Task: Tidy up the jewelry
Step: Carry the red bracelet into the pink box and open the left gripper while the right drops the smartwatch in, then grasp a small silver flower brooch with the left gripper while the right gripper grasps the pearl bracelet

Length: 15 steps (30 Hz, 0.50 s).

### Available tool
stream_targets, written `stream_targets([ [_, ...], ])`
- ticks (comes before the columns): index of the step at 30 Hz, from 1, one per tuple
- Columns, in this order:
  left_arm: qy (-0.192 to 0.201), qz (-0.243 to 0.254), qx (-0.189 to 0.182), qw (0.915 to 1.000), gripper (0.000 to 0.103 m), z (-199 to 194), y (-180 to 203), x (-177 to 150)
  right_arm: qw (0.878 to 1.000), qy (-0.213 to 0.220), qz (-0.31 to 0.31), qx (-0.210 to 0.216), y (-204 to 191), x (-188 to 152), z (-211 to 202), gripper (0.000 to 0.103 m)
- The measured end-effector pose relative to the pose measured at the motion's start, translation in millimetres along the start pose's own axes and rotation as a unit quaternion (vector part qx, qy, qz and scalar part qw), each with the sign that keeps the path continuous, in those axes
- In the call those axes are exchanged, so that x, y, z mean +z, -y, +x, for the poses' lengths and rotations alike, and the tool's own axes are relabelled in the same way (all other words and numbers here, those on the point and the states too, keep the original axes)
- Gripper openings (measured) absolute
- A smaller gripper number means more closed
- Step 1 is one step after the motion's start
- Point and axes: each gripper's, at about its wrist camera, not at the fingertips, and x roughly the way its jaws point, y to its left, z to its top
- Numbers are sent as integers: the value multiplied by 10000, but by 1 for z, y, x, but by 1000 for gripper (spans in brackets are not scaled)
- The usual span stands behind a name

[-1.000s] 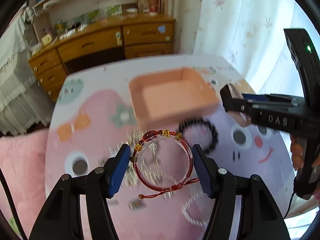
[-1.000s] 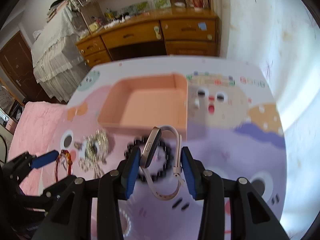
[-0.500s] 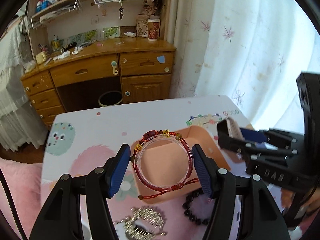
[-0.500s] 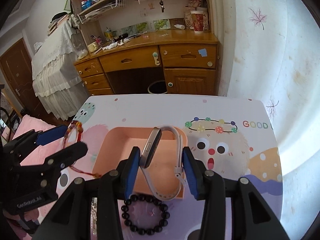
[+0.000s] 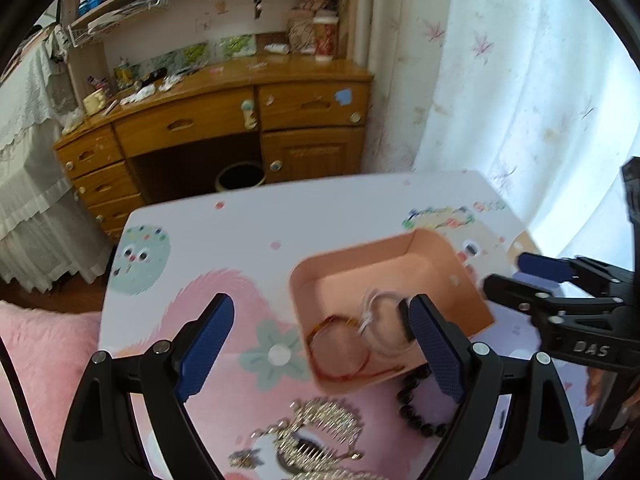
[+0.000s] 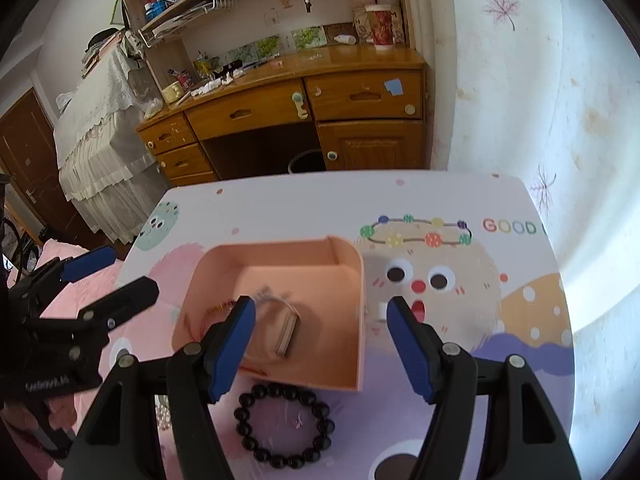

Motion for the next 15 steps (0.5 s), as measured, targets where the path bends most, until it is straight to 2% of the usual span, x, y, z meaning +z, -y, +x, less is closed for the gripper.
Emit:
stream_targets([
  [5, -460, -261, 57, 9986, 88, -1, -11, -32, 9994, -312, 130, 53, 2, -26, -2, 69],
  [8, -874, -524, 28, 9948, 88, -2, -17, -65, 9975, -594, 312, 214, 1, -50, -3, 69],
  [15, -1463, -699, 160, 9866, 88, -17, -15, -137, 9860, -1350, 771, 605, -4, -124, -4, 69],
])
